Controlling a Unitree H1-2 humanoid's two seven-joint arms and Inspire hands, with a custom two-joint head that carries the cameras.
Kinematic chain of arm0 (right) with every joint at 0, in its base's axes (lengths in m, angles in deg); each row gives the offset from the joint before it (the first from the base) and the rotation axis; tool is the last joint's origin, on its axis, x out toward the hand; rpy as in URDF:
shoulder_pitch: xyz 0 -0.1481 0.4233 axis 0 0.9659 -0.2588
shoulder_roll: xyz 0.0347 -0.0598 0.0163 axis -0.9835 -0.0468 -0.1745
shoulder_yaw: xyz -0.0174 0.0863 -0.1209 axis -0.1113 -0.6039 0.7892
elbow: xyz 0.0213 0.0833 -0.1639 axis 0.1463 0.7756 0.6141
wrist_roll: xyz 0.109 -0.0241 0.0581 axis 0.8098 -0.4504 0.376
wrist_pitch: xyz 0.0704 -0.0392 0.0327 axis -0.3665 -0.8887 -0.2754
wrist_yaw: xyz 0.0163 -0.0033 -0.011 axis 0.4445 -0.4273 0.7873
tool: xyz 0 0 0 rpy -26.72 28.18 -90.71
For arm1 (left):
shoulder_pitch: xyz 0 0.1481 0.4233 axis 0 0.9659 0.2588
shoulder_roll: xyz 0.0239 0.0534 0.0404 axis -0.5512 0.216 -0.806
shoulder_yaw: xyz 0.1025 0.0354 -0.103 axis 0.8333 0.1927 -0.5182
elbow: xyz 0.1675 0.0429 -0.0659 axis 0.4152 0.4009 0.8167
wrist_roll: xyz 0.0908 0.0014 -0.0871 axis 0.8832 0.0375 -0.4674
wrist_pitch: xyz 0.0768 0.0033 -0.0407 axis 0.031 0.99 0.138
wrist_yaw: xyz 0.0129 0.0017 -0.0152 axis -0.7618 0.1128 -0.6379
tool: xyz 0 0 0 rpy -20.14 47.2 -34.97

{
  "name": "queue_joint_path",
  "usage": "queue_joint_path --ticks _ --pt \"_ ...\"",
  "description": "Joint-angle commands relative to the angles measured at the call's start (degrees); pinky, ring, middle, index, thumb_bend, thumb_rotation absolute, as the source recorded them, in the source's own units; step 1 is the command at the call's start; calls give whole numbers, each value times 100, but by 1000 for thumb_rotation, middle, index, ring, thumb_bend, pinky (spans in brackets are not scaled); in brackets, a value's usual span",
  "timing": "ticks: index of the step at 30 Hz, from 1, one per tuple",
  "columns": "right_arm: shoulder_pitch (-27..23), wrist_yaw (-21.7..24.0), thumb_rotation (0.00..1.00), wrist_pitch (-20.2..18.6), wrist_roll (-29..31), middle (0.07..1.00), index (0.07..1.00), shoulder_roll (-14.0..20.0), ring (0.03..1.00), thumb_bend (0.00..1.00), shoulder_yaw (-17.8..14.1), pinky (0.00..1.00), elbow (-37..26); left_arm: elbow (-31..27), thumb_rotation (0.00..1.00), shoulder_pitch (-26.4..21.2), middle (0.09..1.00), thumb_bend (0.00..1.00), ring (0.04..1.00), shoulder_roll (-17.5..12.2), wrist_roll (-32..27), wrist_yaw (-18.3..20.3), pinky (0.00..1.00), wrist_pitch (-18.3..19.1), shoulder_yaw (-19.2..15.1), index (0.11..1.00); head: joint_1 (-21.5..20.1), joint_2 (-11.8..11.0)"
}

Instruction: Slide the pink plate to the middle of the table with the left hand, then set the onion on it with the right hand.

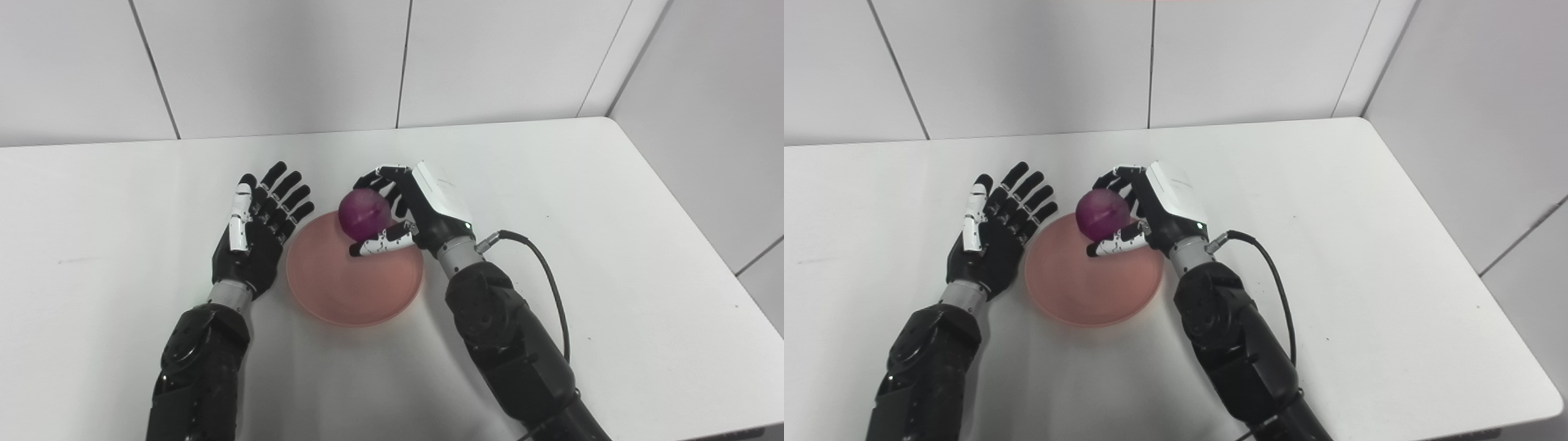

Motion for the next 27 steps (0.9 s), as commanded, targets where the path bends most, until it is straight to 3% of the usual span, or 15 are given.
queue_joint_path --ticks 1,15,27 --pt "-135 -17 140 334 101 494 490 -20 399 512 -11 295 -43 54 1000 114 868 435 857 109 136 -181 831 226 50 859 38 9" --pt "75 16 129 461 172 449 490 98 336 511 129 232 224 -34 1000 88 875 423 864 203 173 -306 832 283 90 863 270 166" --pt "254 -51 141 520 52 586 492 120 493 517 155 380 185 -9 1000 50 870 419 862 231 175 -339 829 280 110 858 359 236"
